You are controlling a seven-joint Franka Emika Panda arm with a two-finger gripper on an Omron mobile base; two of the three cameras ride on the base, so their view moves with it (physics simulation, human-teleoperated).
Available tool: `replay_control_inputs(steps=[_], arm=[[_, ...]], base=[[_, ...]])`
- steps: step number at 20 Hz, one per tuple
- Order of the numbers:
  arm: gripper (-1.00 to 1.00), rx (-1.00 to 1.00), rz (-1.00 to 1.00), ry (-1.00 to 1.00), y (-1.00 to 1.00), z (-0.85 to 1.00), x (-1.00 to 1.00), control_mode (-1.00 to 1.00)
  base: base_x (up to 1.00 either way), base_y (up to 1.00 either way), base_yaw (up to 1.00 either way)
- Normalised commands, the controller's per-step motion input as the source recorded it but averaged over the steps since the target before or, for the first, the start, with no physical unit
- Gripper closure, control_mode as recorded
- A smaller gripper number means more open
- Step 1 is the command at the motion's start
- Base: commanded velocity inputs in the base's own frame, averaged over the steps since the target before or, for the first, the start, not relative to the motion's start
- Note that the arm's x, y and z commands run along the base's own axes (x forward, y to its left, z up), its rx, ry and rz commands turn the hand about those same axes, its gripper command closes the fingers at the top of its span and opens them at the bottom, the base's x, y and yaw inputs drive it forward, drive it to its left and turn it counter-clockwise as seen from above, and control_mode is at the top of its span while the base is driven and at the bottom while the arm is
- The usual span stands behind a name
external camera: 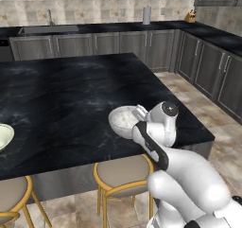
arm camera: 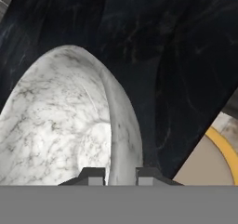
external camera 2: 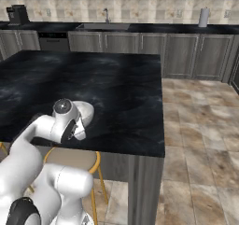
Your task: Pick up the bowls from the cabinet and place each bowl in front of a stool on the dining counter.
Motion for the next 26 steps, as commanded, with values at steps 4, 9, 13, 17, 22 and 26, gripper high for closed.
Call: replay_control_inputs(steps=[4, 9, 13, 17, 22, 26], arm=[[1.0, 0.0, 0.0, 0.0, 0.0, -0.46, 0.24, -1.0], [1.0, 0.0, 0.0, 0.0, 0.0, -0.44, 0.2, -1.0], [1.0, 0.0, 0.0, 0.0, 0.0, -0.38, 0.16, -1.0], [1.0, 0.0, 0.0, 0.0, 0.0, -0.36, 0.18, -1.0], [1.0, 0.0, 0.0, 0.0, 0.0, -0.29, 0.26, -1.0], [-1.0, 0.0, 0.0, 0.0, 0.0, -0.11, 0.13, -1.0]], base=[[0.0, 0.0, 0.0], [0.0, 0.0, 0.0], [0.0, 0.0, 0.0], [0.0, 0.0, 0.0], [0.0, 0.0, 0.0], [0.0, 0.0, 0.0]])
